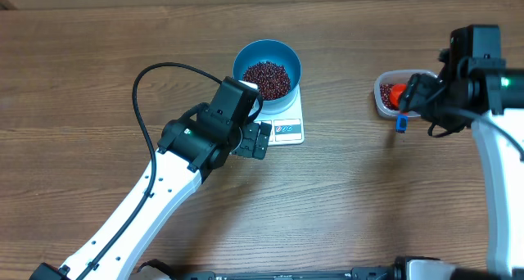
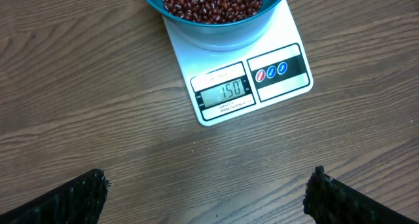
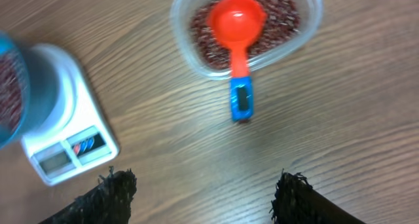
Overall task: Scoop item into bowl and weigh 150g on scale
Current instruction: 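Open the right gripper to release the scoop handle in the tub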
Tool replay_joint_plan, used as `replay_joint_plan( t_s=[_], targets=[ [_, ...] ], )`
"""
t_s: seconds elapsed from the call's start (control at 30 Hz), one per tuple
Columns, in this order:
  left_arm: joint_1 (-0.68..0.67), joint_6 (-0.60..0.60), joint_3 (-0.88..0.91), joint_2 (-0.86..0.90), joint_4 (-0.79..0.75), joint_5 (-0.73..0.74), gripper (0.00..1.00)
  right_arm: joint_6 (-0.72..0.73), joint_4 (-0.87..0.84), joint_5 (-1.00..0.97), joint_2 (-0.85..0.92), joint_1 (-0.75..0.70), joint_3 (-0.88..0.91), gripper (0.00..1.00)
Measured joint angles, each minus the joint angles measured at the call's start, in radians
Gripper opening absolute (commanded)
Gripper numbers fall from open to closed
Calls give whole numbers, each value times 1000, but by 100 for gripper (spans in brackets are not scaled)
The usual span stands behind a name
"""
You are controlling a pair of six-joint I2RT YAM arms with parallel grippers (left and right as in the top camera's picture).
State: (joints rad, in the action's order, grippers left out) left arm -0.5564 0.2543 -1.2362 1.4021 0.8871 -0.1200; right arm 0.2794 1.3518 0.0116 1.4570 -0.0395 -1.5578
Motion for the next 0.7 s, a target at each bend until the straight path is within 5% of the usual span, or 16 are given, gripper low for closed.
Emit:
replay_joint_plan(
  t_s=[0.03,0.7],
  targets=[
    [0,0,0,0,0,0,100,-14,8,1,-24,20,0,100],
    [0,0,0,0,0,0,99,-45,92,6,-68,48,-3,100]
  ],
)
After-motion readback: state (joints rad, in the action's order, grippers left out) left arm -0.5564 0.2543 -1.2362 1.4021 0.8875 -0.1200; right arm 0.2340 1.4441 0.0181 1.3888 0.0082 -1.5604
